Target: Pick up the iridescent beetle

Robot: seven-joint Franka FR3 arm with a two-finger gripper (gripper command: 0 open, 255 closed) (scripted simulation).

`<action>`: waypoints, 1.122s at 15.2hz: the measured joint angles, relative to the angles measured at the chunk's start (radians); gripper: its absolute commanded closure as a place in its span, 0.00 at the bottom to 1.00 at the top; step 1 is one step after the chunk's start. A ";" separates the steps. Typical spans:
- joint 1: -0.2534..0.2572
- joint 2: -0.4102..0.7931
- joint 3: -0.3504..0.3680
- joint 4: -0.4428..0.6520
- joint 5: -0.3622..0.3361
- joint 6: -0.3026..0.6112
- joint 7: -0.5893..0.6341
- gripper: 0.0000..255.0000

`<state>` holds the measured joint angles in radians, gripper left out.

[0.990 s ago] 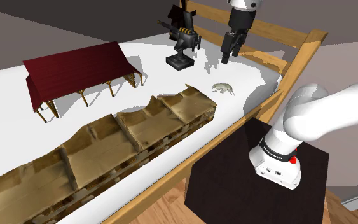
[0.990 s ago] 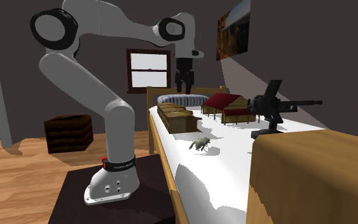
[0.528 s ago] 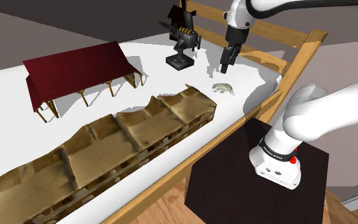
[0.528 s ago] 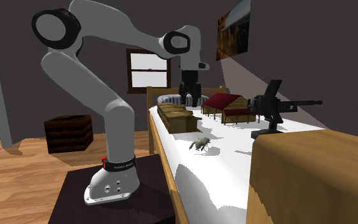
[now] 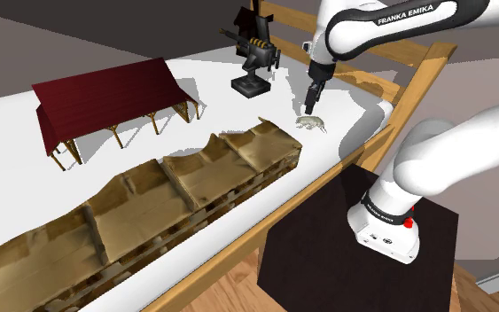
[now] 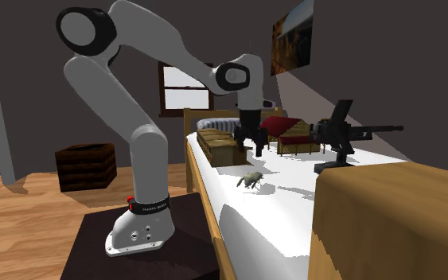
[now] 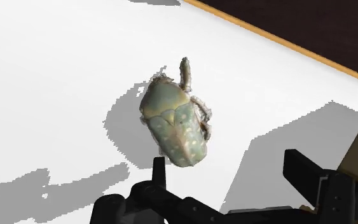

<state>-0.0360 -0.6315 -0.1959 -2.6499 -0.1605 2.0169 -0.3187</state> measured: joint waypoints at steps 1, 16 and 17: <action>-0.004 0.030 -0.015 -0.018 -0.015 0.047 -0.021 0.00; -0.014 0.169 -0.065 -0.093 -0.061 0.272 -0.070 1.00; -0.014 0.169 -0.065 -0.093 -0.061 0.273 -0.070 1.00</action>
<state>-0.0496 -0.4630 -0.2609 -2.7427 -0.2211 2.2895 -0.3886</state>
